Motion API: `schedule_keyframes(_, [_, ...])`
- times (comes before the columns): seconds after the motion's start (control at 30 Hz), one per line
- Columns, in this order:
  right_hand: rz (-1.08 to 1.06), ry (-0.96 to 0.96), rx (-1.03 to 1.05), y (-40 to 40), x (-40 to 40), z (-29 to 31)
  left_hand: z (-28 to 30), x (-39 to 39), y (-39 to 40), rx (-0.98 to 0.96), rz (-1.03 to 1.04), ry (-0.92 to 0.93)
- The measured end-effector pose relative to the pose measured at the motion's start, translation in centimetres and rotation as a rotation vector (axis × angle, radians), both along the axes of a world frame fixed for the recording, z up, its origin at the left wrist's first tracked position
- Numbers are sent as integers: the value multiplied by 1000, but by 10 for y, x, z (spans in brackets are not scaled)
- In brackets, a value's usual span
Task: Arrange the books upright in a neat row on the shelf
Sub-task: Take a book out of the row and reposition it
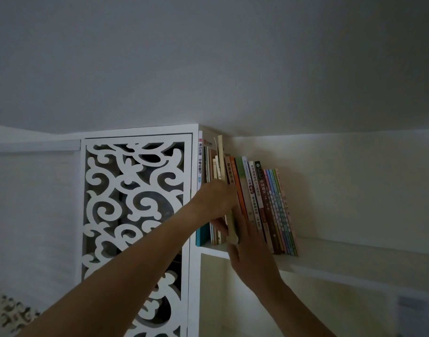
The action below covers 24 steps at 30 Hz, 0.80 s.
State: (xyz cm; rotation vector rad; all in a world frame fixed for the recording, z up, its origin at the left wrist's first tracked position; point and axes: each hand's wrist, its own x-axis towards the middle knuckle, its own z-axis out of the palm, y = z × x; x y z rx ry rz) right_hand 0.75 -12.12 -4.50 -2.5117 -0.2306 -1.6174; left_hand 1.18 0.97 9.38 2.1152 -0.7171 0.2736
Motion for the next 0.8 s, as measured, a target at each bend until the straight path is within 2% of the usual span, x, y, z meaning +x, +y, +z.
schedule_keyframes(0.1, [-100,-37,3,9,-8,10,-16,-4,-5,-243,-142,-51])
schedule_keyframes(0.2, [-62,100,96,20,-26,24,-38,20,-4,-554,-85,-119])
schedule_keyframes(0.3, [-119,185,118,28,-31,28,-58,47,7,-644,-95,-45])
schedule_keyframes(0.37, [-131,212,160,35,-32,32,-74,60,11,-600,-158,-39])
schedule_keyframes(0.4, [-139,221,183,38,-33,34,-84,67,12,-543,-183,-104])
schedule_keyframes(0.5, [-126,297,288,45,-34,50,-113,86,17,-71,-171,-545])
schedule_keyframes(0.53, [-104,317,336,47,-34,57,-121,86,18,82,-190,-624])
schedule_keyframes(0.67, [25,340,487,49,-32,72,-149,81,15,440,-233,-631])
schedule_keyframes(0.7, [41,309,489,50,-29,72,-153,80,11,446,-205,-635])
schedule_keyframes(0.73, [48,268,481,50,-27,72,-155,77,5,373,-209,-636])
schedule_keyframes(0.8, [88,184,454,53,-24,71,-156,67,-3,28,-309,-559])
